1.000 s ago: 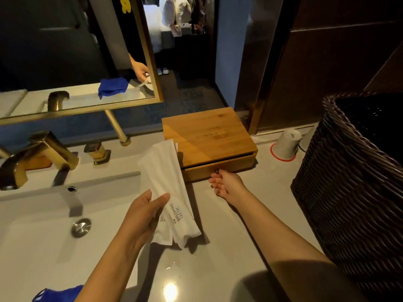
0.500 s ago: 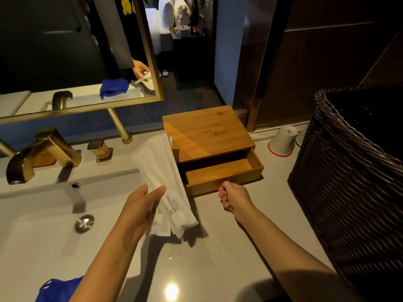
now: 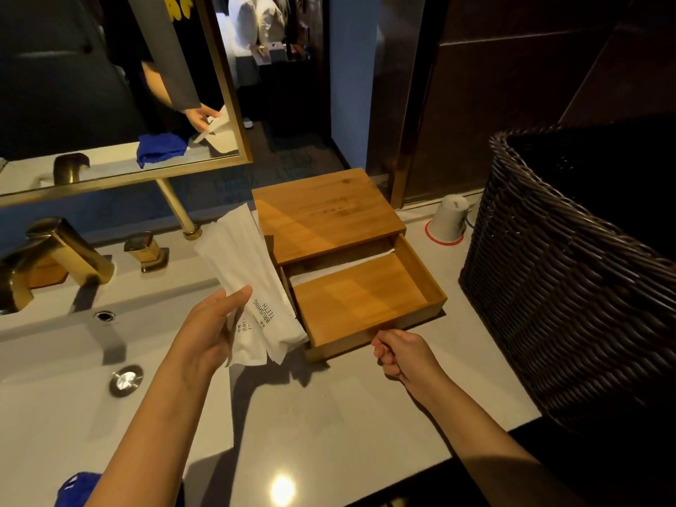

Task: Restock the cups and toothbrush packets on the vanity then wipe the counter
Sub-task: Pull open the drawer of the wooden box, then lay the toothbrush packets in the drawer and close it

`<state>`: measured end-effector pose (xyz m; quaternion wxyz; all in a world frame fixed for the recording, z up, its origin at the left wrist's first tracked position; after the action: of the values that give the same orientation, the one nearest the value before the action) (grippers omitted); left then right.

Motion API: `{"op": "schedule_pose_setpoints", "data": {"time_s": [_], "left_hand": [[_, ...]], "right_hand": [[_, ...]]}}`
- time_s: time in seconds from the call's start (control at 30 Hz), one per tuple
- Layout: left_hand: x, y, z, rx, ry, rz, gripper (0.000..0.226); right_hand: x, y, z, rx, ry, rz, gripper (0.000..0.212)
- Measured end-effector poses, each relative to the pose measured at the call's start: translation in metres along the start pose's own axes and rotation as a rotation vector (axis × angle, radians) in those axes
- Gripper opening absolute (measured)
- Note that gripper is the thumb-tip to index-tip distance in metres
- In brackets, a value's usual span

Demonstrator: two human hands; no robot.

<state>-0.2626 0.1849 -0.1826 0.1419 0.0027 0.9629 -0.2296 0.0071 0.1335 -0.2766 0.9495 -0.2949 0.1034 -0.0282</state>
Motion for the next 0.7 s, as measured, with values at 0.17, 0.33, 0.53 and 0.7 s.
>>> {"op": "schedule_pose_setpoints", "data": {"time_s": [0.17, 0.33, 0.53, 0.7], "left_hand": [[0.000, 0.001, 0.006, 0.031, -0.002, 0.015, 0.005], [-0.001, 0.002, 0.012, 0.054, 0.004, 0.041, 0.003], [-0.010, 0.002, 0.015, 0.050, 0.063, 0.089, 0.011], [-0.025, 0.002, 0.011, -0.009, 0.170, 0.125, 0.011]], "right_hand": [[0.005, -0.011, -0.005, -0.009, 0.011, -0.006, 0.027], [0.013, -0.018, -0.001, 0.040, -0.146, -0.061, 0.030], [0.010, -0.022, 0.008, 0.035, -0.322, -0.059, 0.030], [0.015, -0.043, 0.052, 0.109, -0.846, -0.157, 0.035]]}}
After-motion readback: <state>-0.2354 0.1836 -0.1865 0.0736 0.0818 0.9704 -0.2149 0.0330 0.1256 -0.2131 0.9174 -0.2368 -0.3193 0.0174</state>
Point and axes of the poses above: each hand's wrist, its own y-axis towards the middle knuckle, its own x-axis out of the back of the hand, z = x × y, the point moved 10 cm from there along y, towards the middle knuckle, and after that the axes turned 8 degrees about z, right-handed, at the moved point
